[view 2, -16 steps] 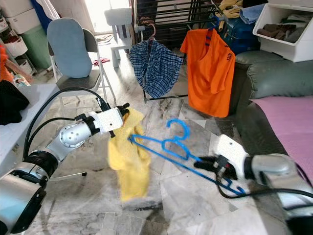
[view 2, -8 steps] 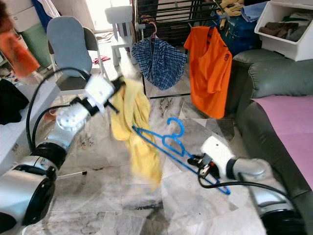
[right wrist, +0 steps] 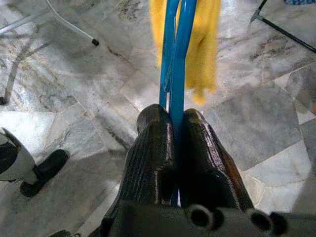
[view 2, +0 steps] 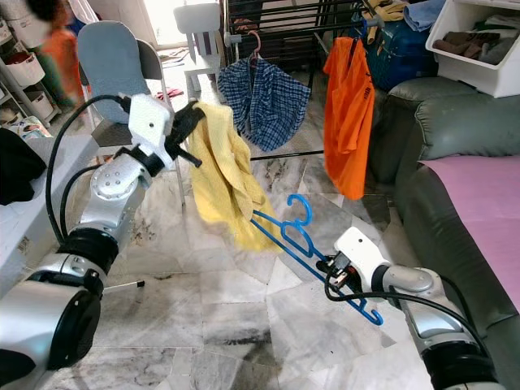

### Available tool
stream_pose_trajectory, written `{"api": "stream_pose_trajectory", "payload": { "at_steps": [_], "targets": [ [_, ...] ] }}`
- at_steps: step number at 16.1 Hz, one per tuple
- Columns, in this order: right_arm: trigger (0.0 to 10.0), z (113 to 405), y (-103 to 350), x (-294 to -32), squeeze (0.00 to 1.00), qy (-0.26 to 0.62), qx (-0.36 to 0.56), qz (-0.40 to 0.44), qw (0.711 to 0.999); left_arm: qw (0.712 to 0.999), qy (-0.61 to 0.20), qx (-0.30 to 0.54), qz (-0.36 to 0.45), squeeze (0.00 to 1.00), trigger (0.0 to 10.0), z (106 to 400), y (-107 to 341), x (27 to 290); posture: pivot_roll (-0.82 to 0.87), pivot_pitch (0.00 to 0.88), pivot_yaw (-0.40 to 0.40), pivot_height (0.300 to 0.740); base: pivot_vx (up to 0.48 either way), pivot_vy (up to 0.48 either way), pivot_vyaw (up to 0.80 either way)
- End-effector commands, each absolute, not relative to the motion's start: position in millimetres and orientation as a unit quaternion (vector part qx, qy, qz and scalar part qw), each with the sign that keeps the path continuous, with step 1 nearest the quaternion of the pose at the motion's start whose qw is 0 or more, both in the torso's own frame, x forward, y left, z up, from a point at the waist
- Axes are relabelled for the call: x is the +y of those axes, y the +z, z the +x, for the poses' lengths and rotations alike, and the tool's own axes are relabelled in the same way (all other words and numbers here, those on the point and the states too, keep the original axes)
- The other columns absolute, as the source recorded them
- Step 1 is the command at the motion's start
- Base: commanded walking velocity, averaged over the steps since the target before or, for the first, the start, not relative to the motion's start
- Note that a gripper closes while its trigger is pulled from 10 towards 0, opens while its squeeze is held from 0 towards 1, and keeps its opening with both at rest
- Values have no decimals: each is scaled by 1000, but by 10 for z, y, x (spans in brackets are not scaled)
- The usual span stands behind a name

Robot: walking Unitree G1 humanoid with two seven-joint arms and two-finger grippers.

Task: Hang hanger

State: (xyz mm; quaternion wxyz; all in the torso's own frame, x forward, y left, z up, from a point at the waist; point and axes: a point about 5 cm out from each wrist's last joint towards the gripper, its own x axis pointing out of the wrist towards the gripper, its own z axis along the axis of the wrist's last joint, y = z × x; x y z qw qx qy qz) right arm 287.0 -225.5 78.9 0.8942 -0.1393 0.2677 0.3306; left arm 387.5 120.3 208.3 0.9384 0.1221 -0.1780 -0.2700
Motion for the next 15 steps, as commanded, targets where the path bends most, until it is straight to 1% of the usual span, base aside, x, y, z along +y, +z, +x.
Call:
{"api": "stream_pose_trajectory", "payload": {
  "at_steps": [1,2,3,4,7,9,11,12,13,14,15],
  "targets": [
    [10000,2945,922,-2215,0,336,235,-142,901,931,-278,-191,142,0,10000,3850,2112,1214,-166,0,106,740,0,0,0],
    [10000,2949,982,-2181,0,349,225,-145,898,929,-285,-181,152,0,10000,3832,2042,1194,-166,0,108,740,0,0,0],
    [10000,2901,1097,-2107,0,393,210,-150,883,925,-296,-163,172,0,10000,3788,1896,1163,-169,0,107,740,0,0,0],
    [10000,2813,1172,-2084,0,434,211,-165,860,924,-294,-150,194,0,10000,3762,1780,1153,-169,0,107,740,0,0,0],
    [10000,2672,1279,-2164,0,480,220,-193,827,924,-291,-116,219,0,10000,3735,1597,1177,-179,0,108,740,0,0,0],
    [10000,2637,1380,-2229,0,486,220,-199,822,927,-283,-93,228,0,10000,3720,1486,1216,-187,0,112,740,0,0,0],
    [10000,2606,1401,-2325,0,485,236,-219,813,926,-279,-88,240,0,10000,3713,1453,1243,-189,0,113,740,0,0,0],
    [10000,2556,1388,-2402,0,489,258,-229,801,926,-263,-93,255,0,10000,3726,1471,1286,-189,0,114,740,0,0,0],
    [10000,2538,1383,-2426,0,491,266,-234,796,926,-257,-95,260,0,10000,3732,1481,1301,-189,0,114,740,0,0,0],
    [10000,2518,1346,-2553,0,475,295,-269,785,933,-217,-102,269,0,10000,3772,1536,1402,-188,0,117,740,0,0,0],
    [10000,2542,1360,-2597,0,463,293,-278,789,939,-195,-101,266,0,10000,3793,1561,1465,-186,0,118,740,0,0,0]
  ]
}}
